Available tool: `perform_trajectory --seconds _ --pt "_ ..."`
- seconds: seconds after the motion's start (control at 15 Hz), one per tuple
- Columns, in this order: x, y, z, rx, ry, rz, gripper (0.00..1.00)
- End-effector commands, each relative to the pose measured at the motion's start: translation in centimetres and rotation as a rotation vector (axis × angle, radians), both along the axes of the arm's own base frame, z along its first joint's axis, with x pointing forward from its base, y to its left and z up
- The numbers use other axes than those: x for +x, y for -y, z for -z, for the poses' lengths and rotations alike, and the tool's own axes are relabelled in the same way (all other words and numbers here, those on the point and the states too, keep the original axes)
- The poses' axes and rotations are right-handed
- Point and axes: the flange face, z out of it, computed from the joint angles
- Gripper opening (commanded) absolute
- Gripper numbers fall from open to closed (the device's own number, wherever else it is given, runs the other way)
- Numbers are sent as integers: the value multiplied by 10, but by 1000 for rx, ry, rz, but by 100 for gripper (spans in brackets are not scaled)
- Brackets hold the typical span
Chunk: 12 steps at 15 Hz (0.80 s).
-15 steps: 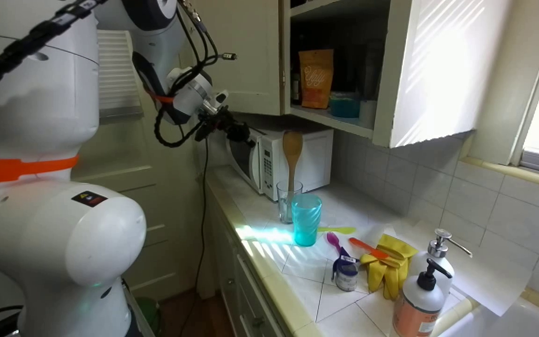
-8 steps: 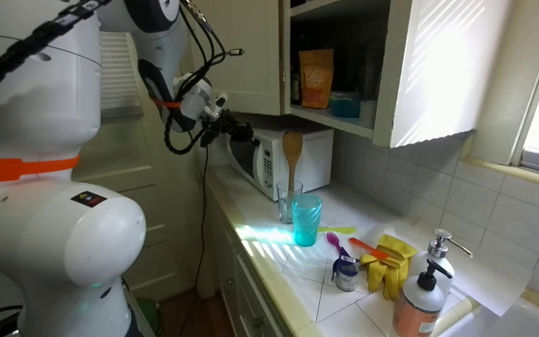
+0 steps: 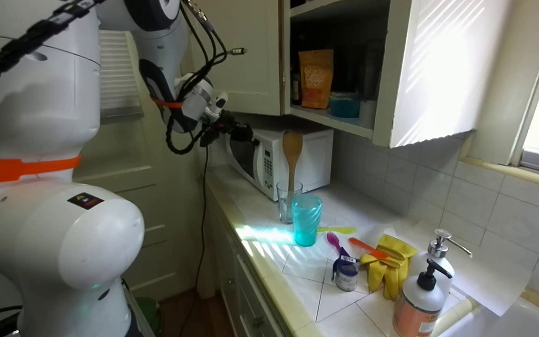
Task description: Close the microwave door.
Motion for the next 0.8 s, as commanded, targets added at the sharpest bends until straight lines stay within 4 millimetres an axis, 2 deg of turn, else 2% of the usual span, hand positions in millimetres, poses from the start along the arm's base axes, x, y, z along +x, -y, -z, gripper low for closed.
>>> perform_trajectory --seconds 0.0,0.27,0.33,0.4,0.73 --pt "1 -15 -22 142 -33 -55 0" --pt "-19 -40 -44 287 -157 -121 0" --pt "-29 -47 -47 319 -198 -138 26" --pt "-40 -53 -48 349 -242 -153 27" --pt "-97 -79 -62 453 -475 -229 62"
